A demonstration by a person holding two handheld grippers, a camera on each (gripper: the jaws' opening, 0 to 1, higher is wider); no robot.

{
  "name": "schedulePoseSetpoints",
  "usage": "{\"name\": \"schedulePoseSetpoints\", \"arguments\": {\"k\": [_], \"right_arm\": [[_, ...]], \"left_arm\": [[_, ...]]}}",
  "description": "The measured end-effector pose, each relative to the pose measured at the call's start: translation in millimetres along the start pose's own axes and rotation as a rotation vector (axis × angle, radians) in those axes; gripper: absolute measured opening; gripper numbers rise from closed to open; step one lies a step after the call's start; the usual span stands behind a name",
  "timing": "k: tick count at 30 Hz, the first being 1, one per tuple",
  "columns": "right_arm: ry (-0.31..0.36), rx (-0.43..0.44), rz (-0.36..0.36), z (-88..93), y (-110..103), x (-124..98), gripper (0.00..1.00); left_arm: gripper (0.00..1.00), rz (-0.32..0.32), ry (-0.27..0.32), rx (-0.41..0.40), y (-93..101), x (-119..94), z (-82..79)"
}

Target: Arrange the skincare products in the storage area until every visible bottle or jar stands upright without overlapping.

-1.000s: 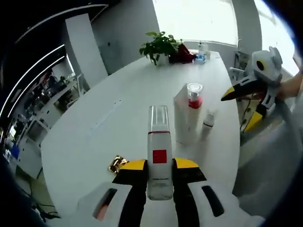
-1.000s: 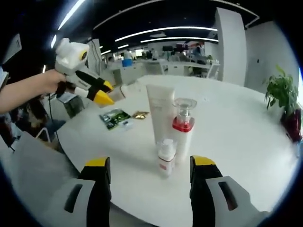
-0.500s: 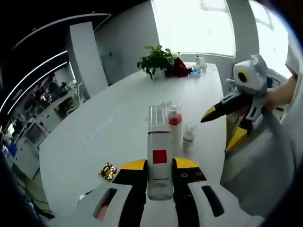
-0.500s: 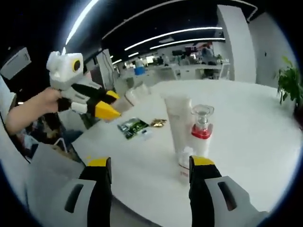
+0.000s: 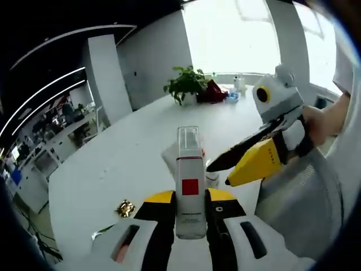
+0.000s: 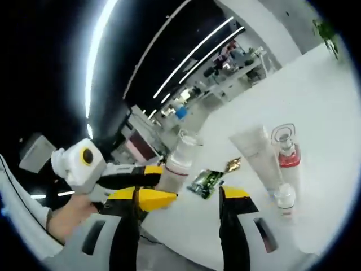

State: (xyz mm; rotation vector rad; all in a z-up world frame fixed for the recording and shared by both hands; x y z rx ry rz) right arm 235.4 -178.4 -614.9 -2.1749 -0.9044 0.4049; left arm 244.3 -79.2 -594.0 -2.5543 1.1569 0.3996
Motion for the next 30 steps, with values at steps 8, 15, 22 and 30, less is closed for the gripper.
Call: {"name": "schedulePoseSetpoints", "arguments": {"k": [8, 15, 22, 30], "right_arm": [[-0.003, 0.047, -0.031, 6.8, -7, 5, 0.48], [0.023, 0.096, -0.039, 8.9, -5, 7, 0.37], [0.008, 0.087, -0.063, 13.7, -8, 7, 0.22], [0.019, 0.048, -0.089, 13.1, -15, 2, 0.21]], "left_arm": [[0.25, -0.009, 0.004, 0.038, 13.0, -2, -6.5], [0.25, -0.014, -0.004, 0.073, 20.5, -2, -8.4], [0.25, -0.023, -0.027, 0.097, 22.9, -8, -4.6], [0.25, -0.029, -0.018, 0.081, 26.6, -11, -6.9]]}}
Point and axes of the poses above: the point that each gripper's makers call its tool centre point, and the gripper's own axes: x roughly forward along the fingers, y roughly to its right, z roughly out of its underside, the point moved 5 cm from there along -x, roughly backward along the fingers, and after that the axes turned 8 degrees about y, right-handed, at the moved point
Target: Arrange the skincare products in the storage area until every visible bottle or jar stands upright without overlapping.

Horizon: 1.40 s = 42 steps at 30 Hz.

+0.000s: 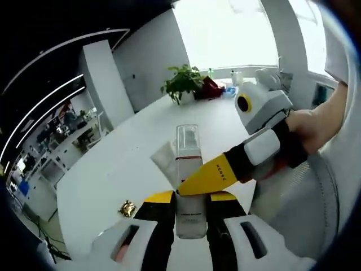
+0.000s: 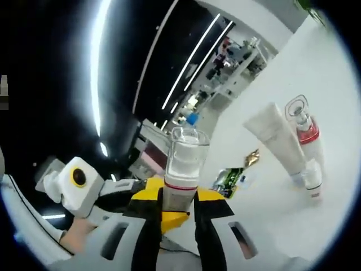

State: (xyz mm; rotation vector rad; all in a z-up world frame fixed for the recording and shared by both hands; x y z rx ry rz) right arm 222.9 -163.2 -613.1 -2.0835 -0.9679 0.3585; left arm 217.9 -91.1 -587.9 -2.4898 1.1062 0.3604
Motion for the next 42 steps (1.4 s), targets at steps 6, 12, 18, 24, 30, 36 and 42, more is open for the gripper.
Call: {"name": "schedulePoseSetpoints", "arguments": {"k": [6, 12, 18, 24, 30, 36, 42], "right_arm": [[-0.008, -0.007, -0.007, -1.1, -3, -6, 0.2], [-0.044, -0.133, -0.035, -1.1, -10, -13, 0.19], [-0.063, -0.201, -0.085, -8.0, -10, -16, 0.19], [-0.195, -0.353, -0.206, -4.9, -13, -19, 0.19], [-0.283, -0.4, -0.356, -1.9, -26, -21, 0.19], [-0.397, -0.563, -0.458, 1.2, -32, -24, 0.19], [-0.497, -0.681, -0.516, 9.2, -32, -24, 0.19]], "left_arm": [[0.26, 0.019, 0.016, -0.005, 4.7, 0, -0.1], [0.28, 0.072, 0.025, 0.022, 12.1, -2, 3.5], [0.36, 0.115, 0.018, -0.001, 17.2, -14, 10.2], [0.43, 0.193, 0.026, -0.015, 19.2, -30, 6.4], [0.48, 0.28, 0.024, -0.067, 22.1, -39, 5.0], [0.49, 0.308, 0.107, -0.167, 15.3, -46, -11.8], [0.47, 0.355, 0.097, -0.146, 15.7, -46, -18.8]]}}
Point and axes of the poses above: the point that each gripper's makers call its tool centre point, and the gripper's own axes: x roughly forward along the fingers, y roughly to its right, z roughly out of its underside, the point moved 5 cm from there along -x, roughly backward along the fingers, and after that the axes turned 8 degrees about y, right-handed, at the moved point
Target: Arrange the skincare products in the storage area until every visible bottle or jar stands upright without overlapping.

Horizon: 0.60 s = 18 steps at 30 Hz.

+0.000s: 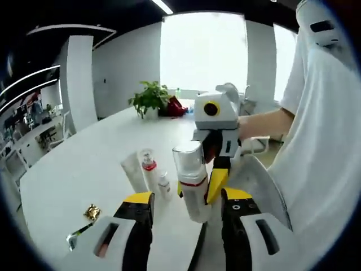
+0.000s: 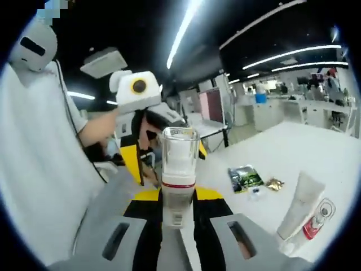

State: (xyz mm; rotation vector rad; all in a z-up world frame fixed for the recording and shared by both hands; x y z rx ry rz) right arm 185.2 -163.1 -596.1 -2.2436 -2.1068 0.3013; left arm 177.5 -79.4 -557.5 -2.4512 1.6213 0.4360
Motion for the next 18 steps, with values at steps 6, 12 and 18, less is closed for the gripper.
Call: {"name": "schedulePoseSetpoints", "arguments": {"k": [6, 12, 18], "right_arm": [[-0.075, -0.083, -0.046, 6.7, -2, 4, 0.19], [-0.136, -0.13, -0.096, 13.6, -9, 9, 0.19], [-0.175, -0.171, -0.13, 17.3, -10, 12, 0.19]], "left_arm": [[0.4, 0.034, -0.076, 0.051, 3.9, 8, 8.6], [0.35, 0.077, -0.096, 0.094, 8.4, 16, 7.9], [0.31, 0.112, -0.146, 0.13, 12.1, 21, 14.5]]}}
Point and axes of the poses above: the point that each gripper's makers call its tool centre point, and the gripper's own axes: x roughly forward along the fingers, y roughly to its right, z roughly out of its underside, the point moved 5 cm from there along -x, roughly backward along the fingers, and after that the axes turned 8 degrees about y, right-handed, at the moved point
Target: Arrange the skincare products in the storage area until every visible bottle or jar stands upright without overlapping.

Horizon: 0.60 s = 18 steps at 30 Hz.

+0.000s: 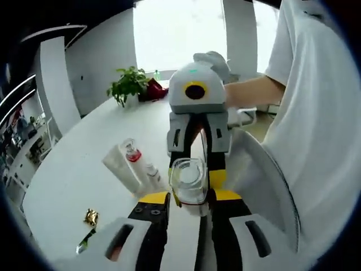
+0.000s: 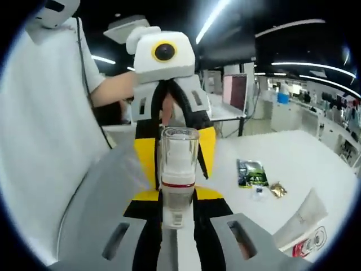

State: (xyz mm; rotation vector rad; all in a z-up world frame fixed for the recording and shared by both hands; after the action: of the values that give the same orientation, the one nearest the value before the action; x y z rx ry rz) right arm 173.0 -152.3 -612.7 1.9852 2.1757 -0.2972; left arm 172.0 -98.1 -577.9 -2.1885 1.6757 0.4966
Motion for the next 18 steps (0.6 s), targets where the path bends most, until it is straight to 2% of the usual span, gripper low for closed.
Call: {"name": "schedulePoseSetpoints", "arguments": {"k": [3, 18], "right_arm": [[-0.014, -0.009, -0.006, 2.1, 0.5, 0.5, 0.19], [-0.09, -0.058, 0.017, 8.4, 5.6, -1.2, 0.2]], "left_arm": [[0.27, 0.003, -0.006, 0.008, -0.2, 1.0, 0.9], [0.25, -0.011, -0.053, 0.055, -1.8, 6.4, 5.9]]}}
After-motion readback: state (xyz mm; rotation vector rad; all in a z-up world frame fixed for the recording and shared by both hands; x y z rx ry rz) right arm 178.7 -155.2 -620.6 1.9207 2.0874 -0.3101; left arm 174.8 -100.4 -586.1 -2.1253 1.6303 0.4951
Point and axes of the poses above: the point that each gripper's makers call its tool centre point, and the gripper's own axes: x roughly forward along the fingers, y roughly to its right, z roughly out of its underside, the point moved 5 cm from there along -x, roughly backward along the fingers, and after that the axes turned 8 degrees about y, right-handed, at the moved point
